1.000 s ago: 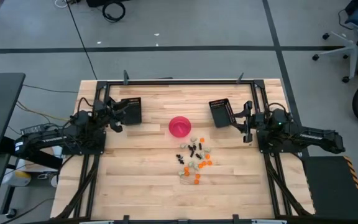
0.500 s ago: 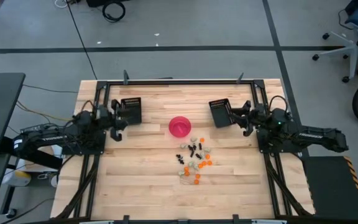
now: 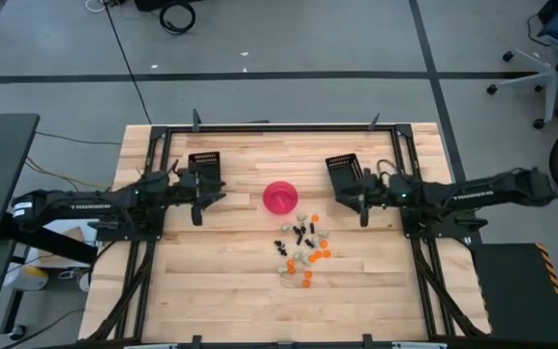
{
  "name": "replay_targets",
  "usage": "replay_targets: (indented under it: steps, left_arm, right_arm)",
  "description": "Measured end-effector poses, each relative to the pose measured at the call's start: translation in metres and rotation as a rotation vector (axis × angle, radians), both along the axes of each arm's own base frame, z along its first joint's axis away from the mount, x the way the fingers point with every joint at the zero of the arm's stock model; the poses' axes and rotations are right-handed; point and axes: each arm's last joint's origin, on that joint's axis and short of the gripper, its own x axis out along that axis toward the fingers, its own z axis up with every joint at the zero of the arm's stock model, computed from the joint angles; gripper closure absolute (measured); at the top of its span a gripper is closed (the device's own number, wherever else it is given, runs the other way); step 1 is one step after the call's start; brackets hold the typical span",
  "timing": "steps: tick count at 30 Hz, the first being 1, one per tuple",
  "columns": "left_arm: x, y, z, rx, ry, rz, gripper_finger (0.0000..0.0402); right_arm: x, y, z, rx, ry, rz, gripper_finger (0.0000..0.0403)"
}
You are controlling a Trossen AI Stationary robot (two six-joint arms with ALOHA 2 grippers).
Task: Sort Halloween decoration
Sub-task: Put the white skull toy into the right black bin
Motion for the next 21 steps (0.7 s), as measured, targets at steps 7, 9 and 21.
replay_targets:
  steps: [7, 9, 21]
  left_arm:
    - [0.003, 0.0, -0.002, 0.05, 0.029, 0.023, 0.025]
    - [0.003, -0.001, -0.002, 0.074, 0.034, 0.047, 0.0243]
    - [0.003, 0.001, 0.001, 0.119, 0.023, 0.132, 0.0203]
  right_arm:
    - [0.032, 0.014, -0.007, -0.124, 0.213, 0.086, 0.0241]
    - [0.041, 0.017, -0.009, -0.161, 0.248, 0.113, 0.024]
    - [0.071, 0.027, -0.032, -0.232, 0.425, 0.3, 0.0154]
